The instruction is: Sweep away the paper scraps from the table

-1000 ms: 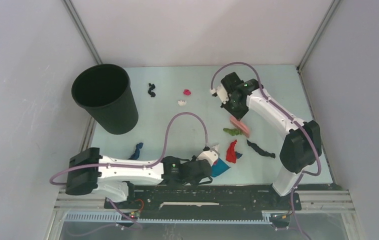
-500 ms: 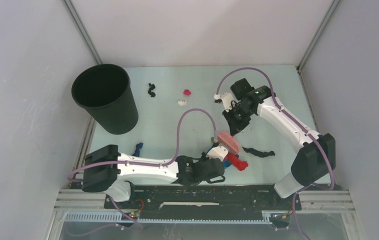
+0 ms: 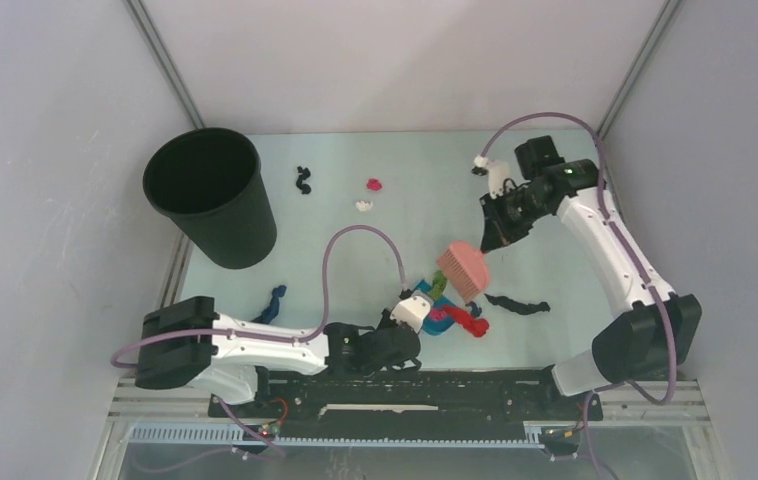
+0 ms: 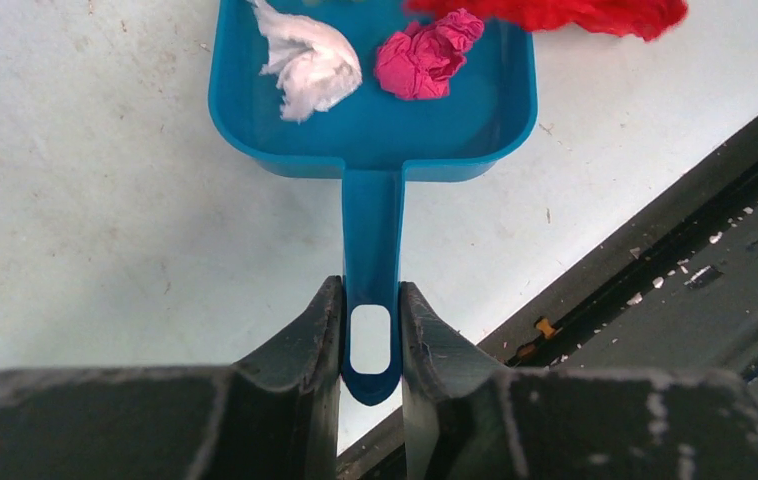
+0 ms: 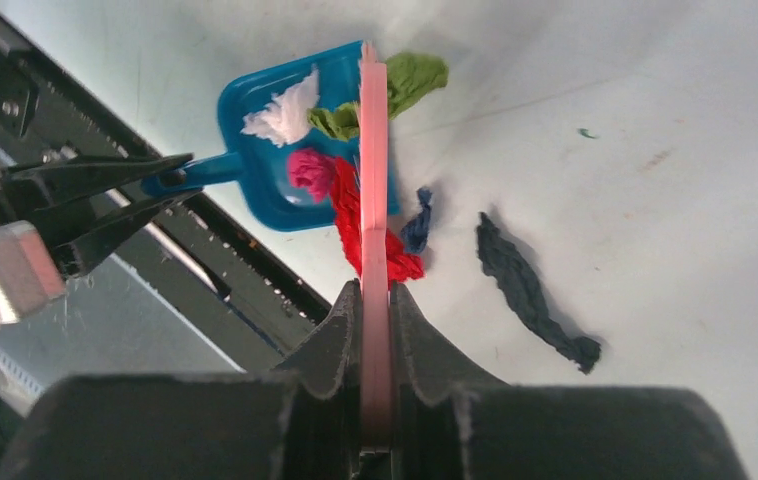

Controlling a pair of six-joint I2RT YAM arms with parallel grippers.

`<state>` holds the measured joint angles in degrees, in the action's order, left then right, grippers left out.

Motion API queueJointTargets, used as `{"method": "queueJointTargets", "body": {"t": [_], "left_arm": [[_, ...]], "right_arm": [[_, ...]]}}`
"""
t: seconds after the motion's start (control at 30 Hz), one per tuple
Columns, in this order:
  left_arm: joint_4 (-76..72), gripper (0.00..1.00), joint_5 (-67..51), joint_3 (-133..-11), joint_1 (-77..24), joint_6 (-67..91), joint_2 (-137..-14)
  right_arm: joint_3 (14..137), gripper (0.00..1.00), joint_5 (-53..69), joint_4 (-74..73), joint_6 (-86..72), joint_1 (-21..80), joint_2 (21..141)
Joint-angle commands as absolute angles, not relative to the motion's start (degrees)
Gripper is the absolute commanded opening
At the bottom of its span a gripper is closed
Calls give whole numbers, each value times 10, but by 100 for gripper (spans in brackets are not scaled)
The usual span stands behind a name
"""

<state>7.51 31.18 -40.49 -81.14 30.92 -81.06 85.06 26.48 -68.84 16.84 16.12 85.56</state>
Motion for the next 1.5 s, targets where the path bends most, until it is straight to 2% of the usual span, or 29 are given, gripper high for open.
{"method": "queueJointTargets", "body": {"t": [0.0,0.3,0.5,0.63,0.8,1.03,1.13,1.47], "left_arm": [[71,0,341,-405,-819,320,-766],[334,0,266,-504,-829,355,-759],[343,0,192,-488,-832,346,-751],[292,0,176,-483,-841,314,-776],[234,0,169,-506,-845,289,-835],[221,0,220,-565,-845,287,-905],[216,0,232,-573,-845,288,-912],[97,0,220,-474,-845,273,-862]], "right_arm": [[868,0,261,-677,166,111,798],[801,0,161,-681,162,115,765],[758,0,93,-674,152,151,765],[716,0,59,-659,149,184,754],[691,0,82,-657,144,188,753],[679,0,244,-668,134,188,761],[679,0,264,-673,130,187,751],[705,0,310,-691,124,149,714]]}}
